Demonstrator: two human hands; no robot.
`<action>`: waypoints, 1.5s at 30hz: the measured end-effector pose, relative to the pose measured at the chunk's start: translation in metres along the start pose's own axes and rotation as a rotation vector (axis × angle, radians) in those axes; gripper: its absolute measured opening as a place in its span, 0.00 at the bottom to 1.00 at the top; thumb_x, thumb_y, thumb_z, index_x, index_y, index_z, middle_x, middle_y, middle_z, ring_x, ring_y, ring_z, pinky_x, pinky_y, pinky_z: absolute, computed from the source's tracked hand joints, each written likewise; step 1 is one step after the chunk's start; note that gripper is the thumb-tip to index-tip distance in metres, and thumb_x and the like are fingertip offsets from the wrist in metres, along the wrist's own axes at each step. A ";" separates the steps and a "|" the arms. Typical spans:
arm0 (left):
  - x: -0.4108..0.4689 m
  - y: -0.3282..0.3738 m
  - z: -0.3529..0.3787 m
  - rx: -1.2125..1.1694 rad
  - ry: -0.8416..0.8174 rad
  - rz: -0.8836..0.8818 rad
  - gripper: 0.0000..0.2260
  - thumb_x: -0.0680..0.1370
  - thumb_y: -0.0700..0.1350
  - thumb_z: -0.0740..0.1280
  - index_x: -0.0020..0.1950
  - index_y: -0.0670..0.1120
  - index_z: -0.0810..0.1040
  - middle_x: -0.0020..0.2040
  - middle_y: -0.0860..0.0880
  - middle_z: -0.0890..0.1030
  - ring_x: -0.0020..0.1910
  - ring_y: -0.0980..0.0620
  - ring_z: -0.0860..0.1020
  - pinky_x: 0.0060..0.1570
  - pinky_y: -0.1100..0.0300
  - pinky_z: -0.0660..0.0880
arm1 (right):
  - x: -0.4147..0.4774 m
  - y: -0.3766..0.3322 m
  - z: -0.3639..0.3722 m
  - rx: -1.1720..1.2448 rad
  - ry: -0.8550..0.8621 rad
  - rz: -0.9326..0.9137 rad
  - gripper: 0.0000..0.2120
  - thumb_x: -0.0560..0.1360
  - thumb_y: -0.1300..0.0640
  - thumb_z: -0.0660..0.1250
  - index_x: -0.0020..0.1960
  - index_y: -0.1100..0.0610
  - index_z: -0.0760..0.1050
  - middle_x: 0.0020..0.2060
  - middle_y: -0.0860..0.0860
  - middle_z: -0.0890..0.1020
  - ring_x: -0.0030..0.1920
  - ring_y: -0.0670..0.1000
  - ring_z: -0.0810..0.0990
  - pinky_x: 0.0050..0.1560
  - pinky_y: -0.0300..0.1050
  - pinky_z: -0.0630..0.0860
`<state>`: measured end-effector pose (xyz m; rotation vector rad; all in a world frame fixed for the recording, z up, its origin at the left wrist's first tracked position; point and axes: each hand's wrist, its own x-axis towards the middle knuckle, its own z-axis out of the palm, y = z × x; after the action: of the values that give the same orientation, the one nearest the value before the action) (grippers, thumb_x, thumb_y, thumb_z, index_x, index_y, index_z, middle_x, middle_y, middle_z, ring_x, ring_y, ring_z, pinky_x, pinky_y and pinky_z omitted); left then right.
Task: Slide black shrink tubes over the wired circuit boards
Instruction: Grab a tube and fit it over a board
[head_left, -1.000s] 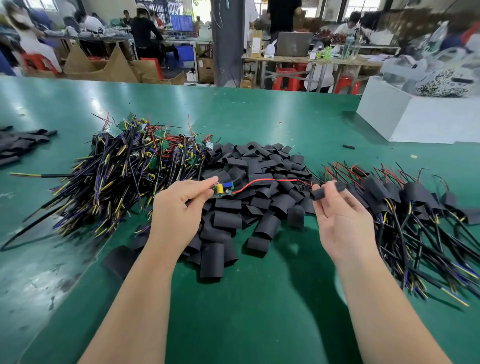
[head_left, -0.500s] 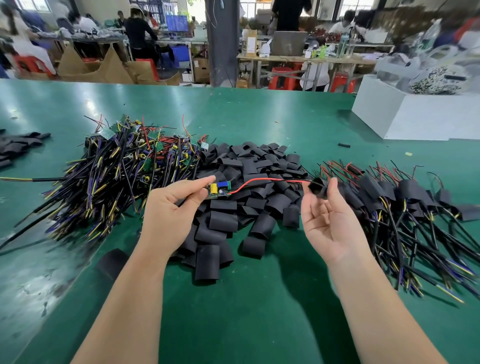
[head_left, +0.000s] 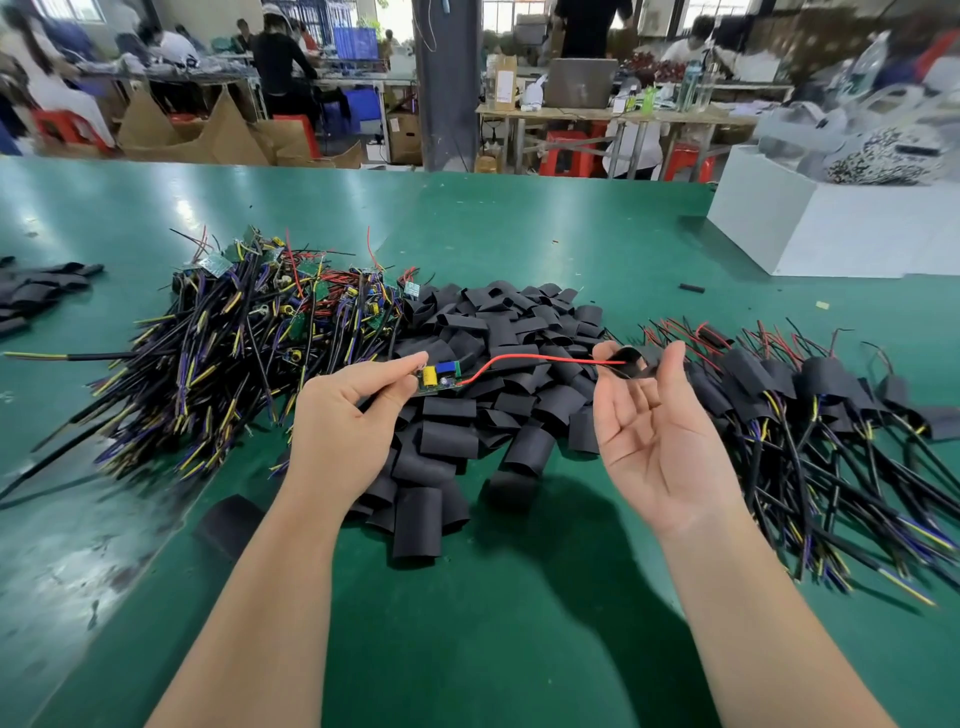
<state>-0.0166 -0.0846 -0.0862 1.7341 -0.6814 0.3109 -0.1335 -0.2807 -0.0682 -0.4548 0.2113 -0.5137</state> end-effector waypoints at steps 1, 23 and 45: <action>0.000 0.000 0.000 0.005 0.004 -0.008 0.14 0.76 0.36 0.68 0.53 0.55 0.81 0.43 0.68 0.81 0.45 0.65 0.80 0.47 0.73 0.72 | -0.001 0.000 0.001 -0.007 0.003 -0.007 0.13 0.66 0.50 0.70 0.43 0.58 0.74 0.41 0.53 0.84 0.43 0.47 0.85 0.39 0.38 0.80; 0.002 -0.001 -0.003 0.022 0.003 -0.113 0.16 0.76 0.37 0.69 0.46 0.61 0.80 0.37 0.69 0.81 0.28 0.52 0.70 0.31 0.59 0.68 | 0.000 -0.007 -0.011 -0.391 -0.170 -0.194 0.14 0.70 0.59 0.67 0.55 0.51 0.76 0.51 0.55 0.81 0.51 0.54 0.82 0.45 0.44 0.79; 0.000 0.006 0.002 -0.086 -0.146 -0.101 0.14 0.75 0.34 0.69 0.48 0.55 0.83 0.43 0.61 0.84 0.45 0.62 0.82 0.45 0.71 0.75 | 0.005 0.002 -0.011 -0.295 -0.102 -0.159 0.14 0.67 0.61 0.68 0.52 0.53 0.74 0.48 0.52 0.85 0.44 0.48 0.84 0.45 0.41 0.80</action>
<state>-0.0205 -0.0874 -0.0819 1.7135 -0.7000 0.0840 -0.1319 -0.2855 -0.0792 -0.7880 0.1538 -0.6164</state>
